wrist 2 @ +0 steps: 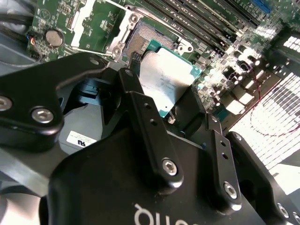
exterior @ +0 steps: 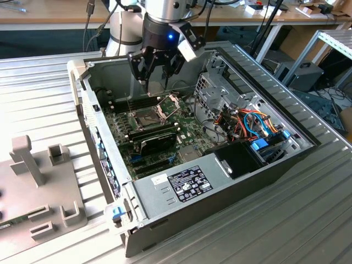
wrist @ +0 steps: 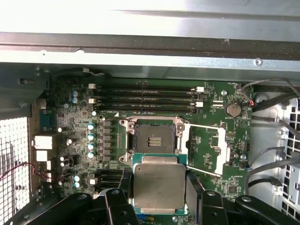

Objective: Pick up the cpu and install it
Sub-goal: 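Place the cpu into insertion slot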

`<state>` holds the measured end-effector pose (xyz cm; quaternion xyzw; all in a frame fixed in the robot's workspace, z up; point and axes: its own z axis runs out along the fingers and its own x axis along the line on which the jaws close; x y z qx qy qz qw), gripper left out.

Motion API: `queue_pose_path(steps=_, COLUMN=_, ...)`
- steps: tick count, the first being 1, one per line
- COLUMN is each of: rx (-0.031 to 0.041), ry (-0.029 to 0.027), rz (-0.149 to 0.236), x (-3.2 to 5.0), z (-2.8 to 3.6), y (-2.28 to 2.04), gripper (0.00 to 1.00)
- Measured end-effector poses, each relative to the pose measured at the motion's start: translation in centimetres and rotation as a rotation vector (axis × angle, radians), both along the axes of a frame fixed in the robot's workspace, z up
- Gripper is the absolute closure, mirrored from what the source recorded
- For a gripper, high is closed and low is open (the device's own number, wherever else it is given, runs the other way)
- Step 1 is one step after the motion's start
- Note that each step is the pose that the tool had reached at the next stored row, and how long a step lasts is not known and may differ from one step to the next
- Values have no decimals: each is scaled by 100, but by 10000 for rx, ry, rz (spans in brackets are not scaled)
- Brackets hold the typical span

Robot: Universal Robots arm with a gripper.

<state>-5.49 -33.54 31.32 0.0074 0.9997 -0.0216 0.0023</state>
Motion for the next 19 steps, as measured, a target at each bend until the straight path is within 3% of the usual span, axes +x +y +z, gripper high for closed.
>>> queue_pose_path(steps=12, rx=0, ry=0, rz=-2241, x=0, z=-25, y=0, gripper=45)
queue_pose_path(steps=19, rx=2, ry=0, rz=-2279, x=0, z=-26, y=0, gripper=45)
